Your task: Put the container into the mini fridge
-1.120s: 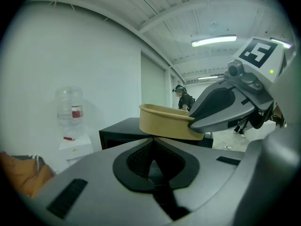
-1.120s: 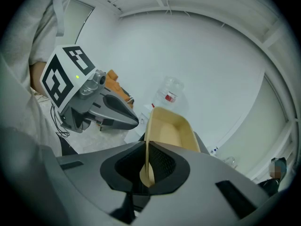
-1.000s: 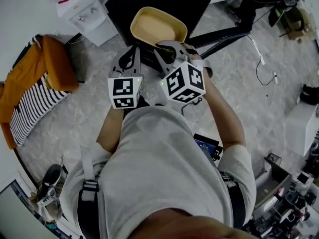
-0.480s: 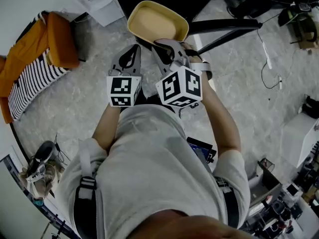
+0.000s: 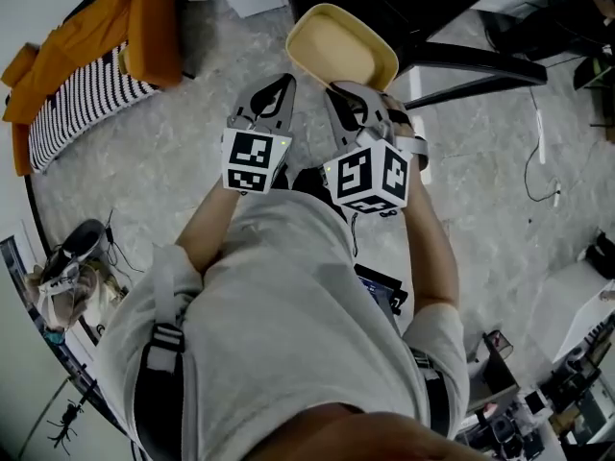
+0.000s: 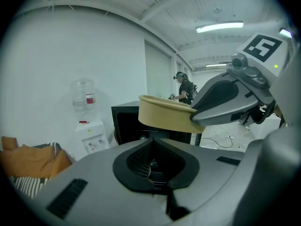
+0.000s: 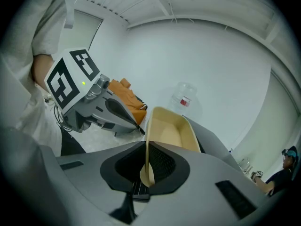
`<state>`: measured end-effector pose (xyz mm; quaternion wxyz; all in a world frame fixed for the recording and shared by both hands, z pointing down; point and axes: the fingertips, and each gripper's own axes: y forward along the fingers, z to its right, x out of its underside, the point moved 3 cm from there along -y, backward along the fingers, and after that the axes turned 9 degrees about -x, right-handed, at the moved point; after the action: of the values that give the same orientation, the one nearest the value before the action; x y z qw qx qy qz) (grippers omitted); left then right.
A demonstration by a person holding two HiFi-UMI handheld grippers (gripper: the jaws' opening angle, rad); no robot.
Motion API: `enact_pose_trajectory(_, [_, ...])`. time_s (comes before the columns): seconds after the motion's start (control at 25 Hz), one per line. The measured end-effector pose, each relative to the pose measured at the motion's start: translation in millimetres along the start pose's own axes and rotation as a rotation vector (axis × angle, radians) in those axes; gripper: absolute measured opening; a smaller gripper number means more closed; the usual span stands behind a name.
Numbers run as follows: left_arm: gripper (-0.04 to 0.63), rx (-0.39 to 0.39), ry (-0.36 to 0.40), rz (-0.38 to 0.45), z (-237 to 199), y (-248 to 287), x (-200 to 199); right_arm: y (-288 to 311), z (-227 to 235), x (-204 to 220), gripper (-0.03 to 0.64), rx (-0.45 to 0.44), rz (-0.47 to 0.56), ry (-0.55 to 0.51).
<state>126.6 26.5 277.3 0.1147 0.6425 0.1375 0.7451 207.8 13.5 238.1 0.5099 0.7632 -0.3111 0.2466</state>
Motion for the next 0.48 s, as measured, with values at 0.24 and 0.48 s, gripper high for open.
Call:
enact_pose_trajectory(0.24, [0.012,0.015,-0.023,0.005,-28.7,-4.5,14.7,30.2,-16.1,-13.3,0.052,-0.006,-0.025,0.053])
enact_pose_trajectory(0.48, [0.012,0.026,-0.083,-0.021,-57.2,1.2,43.6,67.2,-23.6,-16.7,0.052,0.019,-0.071,0.054])
